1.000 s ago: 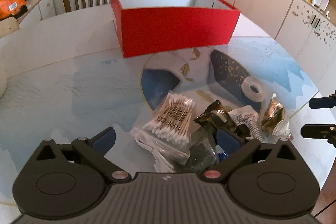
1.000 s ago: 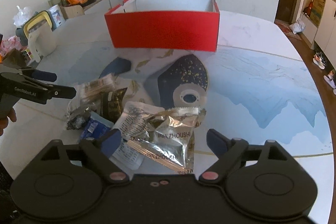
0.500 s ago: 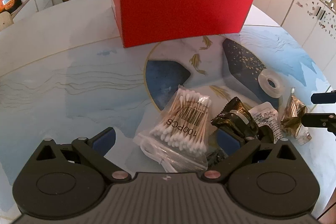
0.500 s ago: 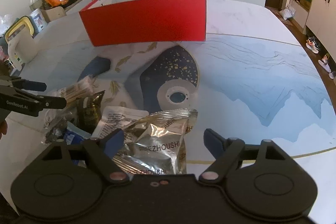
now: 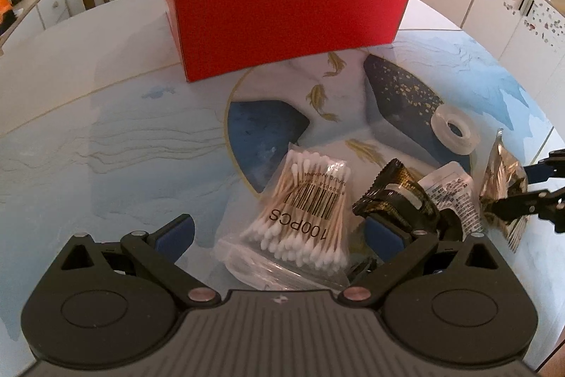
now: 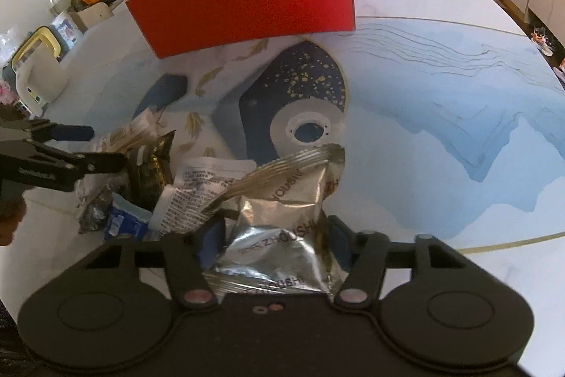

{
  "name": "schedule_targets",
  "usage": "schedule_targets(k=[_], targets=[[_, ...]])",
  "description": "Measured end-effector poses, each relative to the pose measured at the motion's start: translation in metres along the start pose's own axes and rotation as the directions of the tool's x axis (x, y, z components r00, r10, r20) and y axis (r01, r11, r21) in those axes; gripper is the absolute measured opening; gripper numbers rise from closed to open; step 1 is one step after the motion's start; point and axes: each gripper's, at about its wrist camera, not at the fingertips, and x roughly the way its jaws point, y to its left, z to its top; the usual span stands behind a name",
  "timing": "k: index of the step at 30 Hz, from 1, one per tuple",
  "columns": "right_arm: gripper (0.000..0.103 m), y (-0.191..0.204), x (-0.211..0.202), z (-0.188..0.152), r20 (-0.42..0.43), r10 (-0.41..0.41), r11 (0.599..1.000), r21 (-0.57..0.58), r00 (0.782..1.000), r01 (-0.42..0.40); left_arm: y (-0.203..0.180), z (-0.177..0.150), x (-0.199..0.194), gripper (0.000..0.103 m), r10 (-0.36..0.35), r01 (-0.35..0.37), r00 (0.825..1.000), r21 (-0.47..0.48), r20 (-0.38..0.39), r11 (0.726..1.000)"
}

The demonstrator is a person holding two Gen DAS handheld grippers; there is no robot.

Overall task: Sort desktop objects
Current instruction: 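Grasp the cotton-swab pack with the left tool while the right tool grasps the silver foil packet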

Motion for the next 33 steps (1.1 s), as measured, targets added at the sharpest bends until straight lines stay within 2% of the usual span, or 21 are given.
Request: schedule_targets(k=[12,20,23,26,33], targets=[[0.053,-0.0031,0.0009,0.0017,0.012,0.004,1.0,-0.009,1.0,-0.004,-0.0026,-0.0011,0.0104,0.099,0.005,-0.005,1.0,0.028,0.006,1.0],[0.05,0.0014,0.0015,0.0036,0.009,-0.016,0.999,-0.028,1.0,0.016,-0.0072,-0.0006,0.0076,0.069,0.036,-0.039,0.998,0.076,0.042,0.996],[0.05,0.0022,0.001,0.0044,0.003,-0.029,0.999,-0.025,1.0,0.029,-0.0082,0.0005,0.0068,0.052,0.035,-0.039,0.998,0.081,0.052,0.996],[0.049,0.0025,0.0002,0.0052,-0.002,-0.037,0.999,-0.019,0.999,0.037,-0.0083,0.0016,0.0064,0.045,0.032,-0.036,0.998,0.078,0.056,0.996],[0.044,-0.0001,-0.0061,0.0078,0.022,-0.051,0.999,-0.001,0.998,0.051,-0.0053,0.0042,0.0037,0.038,0.008,-0.012,0.998,0.062,0.06,0.998]])
